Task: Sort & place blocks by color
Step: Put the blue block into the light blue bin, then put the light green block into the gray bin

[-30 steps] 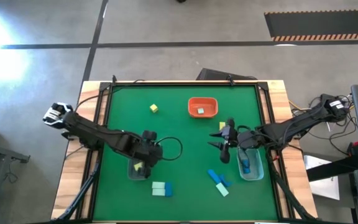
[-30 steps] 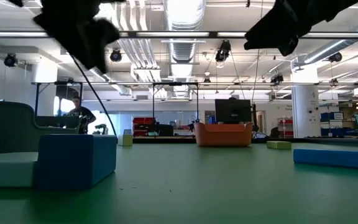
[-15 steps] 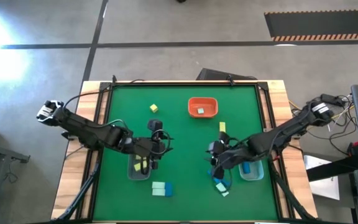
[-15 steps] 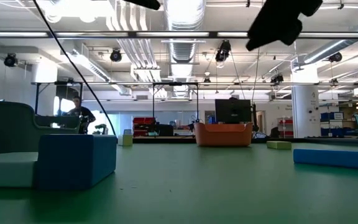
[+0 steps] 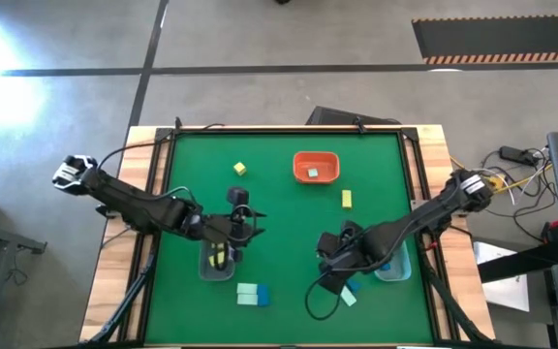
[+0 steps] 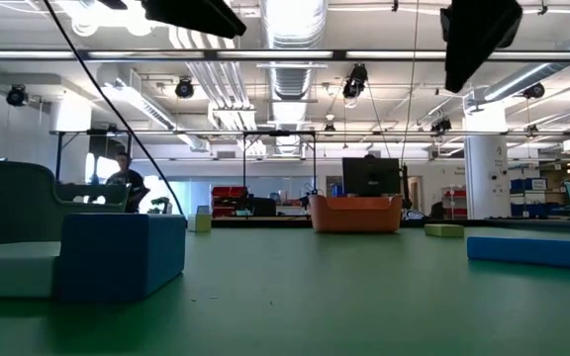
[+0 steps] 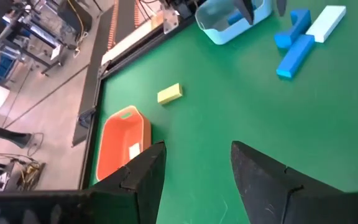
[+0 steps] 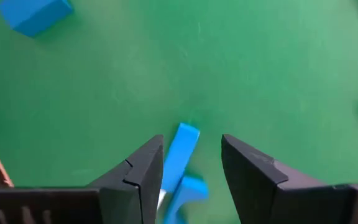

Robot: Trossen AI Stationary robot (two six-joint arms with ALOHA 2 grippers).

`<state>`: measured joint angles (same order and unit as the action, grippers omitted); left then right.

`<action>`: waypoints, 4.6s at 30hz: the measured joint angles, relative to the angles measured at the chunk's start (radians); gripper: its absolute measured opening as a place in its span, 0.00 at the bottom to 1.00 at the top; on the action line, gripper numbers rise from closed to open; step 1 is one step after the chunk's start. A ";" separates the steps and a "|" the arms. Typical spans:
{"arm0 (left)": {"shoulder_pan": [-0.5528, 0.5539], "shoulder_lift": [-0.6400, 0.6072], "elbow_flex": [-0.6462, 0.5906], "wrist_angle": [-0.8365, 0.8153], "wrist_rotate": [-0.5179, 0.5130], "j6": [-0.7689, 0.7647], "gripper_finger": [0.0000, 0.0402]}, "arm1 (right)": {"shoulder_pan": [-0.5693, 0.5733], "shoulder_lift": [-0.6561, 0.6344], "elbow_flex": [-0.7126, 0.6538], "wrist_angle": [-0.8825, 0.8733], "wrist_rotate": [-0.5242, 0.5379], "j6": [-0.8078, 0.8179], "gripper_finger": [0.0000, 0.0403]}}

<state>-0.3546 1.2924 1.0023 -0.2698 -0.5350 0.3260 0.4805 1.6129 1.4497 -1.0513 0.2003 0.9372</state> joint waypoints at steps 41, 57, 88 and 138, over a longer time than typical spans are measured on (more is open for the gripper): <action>0.001 -0.281 -0.177 0.029 -0.003 0.021 0.41 | -0.002 0.381 0.050 -0.002 -0.192 0.319 0.40; 0.000 -0.281 -0.177 0.031 -0.003 0.021 0.41 | -0.035 0.315 0.047 0.008 -0.169 0.319 0.21; 0.001 -0.281 -0.178 0.037 -0.003 0.021 0.41 | 0.023 -0.329 -0.419 -0.141 -0.213 0.830 0.23; 0.001 -0.279 -0.192 0.072 -0.031 0.018 0.41 | 0.106 -0.387 -0.495 -0.119 -0.142 0.933 0.50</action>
<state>-0.3534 1.0130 0.8101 -0.1980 -0.5660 0.3435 0.5869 1.2254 0.9546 -1.1707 0.0582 1.8702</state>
